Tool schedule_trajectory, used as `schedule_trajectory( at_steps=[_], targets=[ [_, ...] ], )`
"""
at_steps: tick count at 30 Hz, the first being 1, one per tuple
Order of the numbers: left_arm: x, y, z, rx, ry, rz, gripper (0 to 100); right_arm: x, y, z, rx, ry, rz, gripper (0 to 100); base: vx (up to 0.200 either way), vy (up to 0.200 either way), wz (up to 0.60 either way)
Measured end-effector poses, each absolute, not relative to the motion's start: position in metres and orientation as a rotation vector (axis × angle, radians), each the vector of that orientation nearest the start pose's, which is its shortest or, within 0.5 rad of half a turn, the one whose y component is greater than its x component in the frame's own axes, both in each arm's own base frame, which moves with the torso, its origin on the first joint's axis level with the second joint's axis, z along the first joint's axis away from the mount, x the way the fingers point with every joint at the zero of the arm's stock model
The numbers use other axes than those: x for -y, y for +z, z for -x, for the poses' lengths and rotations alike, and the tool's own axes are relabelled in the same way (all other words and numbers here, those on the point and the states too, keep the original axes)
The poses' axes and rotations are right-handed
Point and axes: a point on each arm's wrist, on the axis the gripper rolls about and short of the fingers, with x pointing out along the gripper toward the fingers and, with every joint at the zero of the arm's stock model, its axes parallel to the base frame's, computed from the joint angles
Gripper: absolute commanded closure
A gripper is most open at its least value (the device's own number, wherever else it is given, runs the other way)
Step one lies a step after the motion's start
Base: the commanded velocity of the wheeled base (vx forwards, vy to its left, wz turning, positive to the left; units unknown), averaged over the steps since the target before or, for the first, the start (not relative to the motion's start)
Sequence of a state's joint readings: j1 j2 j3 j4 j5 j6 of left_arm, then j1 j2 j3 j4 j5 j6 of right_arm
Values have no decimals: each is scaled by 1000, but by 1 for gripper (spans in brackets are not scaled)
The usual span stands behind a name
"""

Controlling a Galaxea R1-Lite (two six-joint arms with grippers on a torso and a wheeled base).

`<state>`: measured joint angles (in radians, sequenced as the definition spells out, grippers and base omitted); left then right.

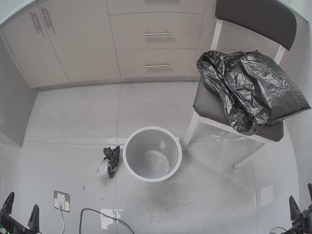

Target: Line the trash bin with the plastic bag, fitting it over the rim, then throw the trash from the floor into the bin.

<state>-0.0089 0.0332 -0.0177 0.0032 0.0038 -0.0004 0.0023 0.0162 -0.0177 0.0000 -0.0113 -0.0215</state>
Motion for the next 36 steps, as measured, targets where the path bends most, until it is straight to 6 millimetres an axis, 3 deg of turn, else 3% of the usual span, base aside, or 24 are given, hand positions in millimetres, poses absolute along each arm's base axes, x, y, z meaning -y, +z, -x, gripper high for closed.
schedule_trajectory(
  at_steps=[13,23,26,29,36],
  targets=[
    [0,87,24,13,9,20,0,0,81,23,5,3,35,0,0,0,0],
    [-1,170,53,138,-21,105,0,0,81,23,6,8,38,0,0,0,0],
    [-1,185,62,167,-30,119,0,0,81,23,7,9,39,0,0,0,0],
    [-2,188,64,147,-36,135,0,0,81,23,7,10,39,0,0,0,0],
    [-2,170,54,44,-49,148,0,0,89,24,42,13,-35,0,0,0,0]
  ],
)
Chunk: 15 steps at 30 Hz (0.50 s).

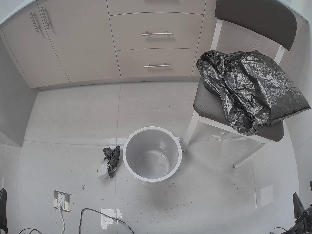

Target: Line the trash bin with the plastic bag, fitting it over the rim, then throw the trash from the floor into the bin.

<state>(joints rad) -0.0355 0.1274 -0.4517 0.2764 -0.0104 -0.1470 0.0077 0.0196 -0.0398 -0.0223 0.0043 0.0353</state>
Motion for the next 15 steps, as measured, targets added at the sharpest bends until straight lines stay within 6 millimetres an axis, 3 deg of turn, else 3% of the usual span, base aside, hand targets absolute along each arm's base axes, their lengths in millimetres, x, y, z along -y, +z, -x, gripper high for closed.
schedule_trajectory(
  at_steps=[5,11,15],
  targets=[
    [-1,167,52,29,-59,149,0,1,127,34,116,34,-111,0,0,0,0],
    [-1,163,53,18,-73,151,0,1,198,52,234,100,-175,0,0,0,0],
    [-1,161,55,19,-81,150,0,-1,240,49,279,129,-214,0,0,0,0]
  ],
)
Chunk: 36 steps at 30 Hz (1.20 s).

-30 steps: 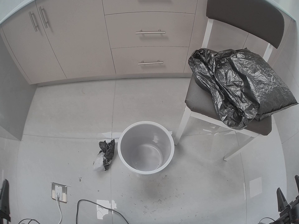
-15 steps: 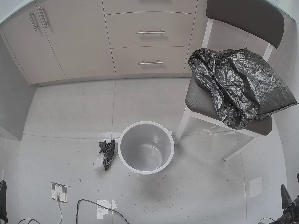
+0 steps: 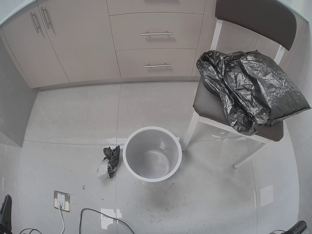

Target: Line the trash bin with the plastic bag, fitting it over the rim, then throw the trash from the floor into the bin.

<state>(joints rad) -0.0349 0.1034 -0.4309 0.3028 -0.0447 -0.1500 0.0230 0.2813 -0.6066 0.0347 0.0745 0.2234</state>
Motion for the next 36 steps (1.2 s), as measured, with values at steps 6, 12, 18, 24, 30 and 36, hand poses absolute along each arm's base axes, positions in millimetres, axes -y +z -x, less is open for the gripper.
schedule_trajectory(
  at_steps=[6,12,18,24,30,36],
  targets=[
    [-1,161,58,34,-86,148,0,-2,302,17,272,137,-220,0,0,0,0],
    [1,163,63,59,-74,147,0,-3,360,-36,257,141,-177,0,0,0,0],
    [2,165,66,78,-57,145,0,-13,391,-106,198,152,-170,0,0,0,0],
    [3,166,67,81,-50,145,0,-50,408,-188,138,186,-183,0,0,0,0],
    [3,168,65,69,-49,145,0,-101,414,-253,127,163,-190,0,0,0,0],
    [3,169,63,56,-63,145,0,-155,385,-312,60,42,-103,0,0,0,0]
  ],
)
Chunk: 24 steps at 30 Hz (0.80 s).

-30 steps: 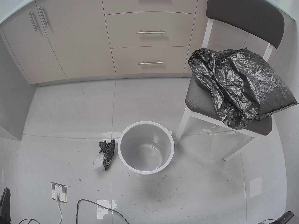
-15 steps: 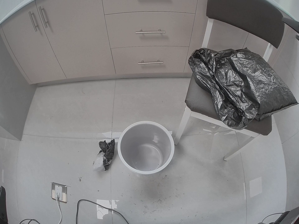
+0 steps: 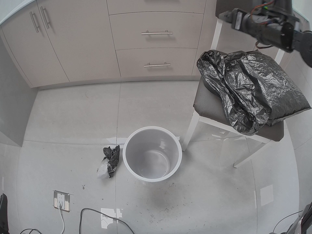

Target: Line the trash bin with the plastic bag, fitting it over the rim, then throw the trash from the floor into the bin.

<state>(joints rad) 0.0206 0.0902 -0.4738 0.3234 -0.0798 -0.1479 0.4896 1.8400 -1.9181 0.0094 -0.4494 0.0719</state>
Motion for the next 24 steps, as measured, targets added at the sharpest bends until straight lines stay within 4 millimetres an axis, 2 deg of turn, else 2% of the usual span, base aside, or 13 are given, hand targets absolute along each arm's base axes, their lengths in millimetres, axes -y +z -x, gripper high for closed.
schedule_trajectory(
  at_steps=[2,4,8,12,24],
  targets=[
    [3,169,63,54,-70,145,0,-175,370,-326,28,22,-43,0,0,0,0],
    [3,169,63,53,-73,145,0,-188,361,-333,11,19,-13,0,0,0,0],
    [3,168,62,50,-77,145,0,-201,345,-345,-16,-15,26,0,0,0,0],
    [3,167,62,48,-81,145,0,-201,339,-353,-22,-35,47,0,0,0,0],
    [4,165,63,54,-97,145,0,-185,333,-375,23,-193,96,0,0,0,0]
  ],
)
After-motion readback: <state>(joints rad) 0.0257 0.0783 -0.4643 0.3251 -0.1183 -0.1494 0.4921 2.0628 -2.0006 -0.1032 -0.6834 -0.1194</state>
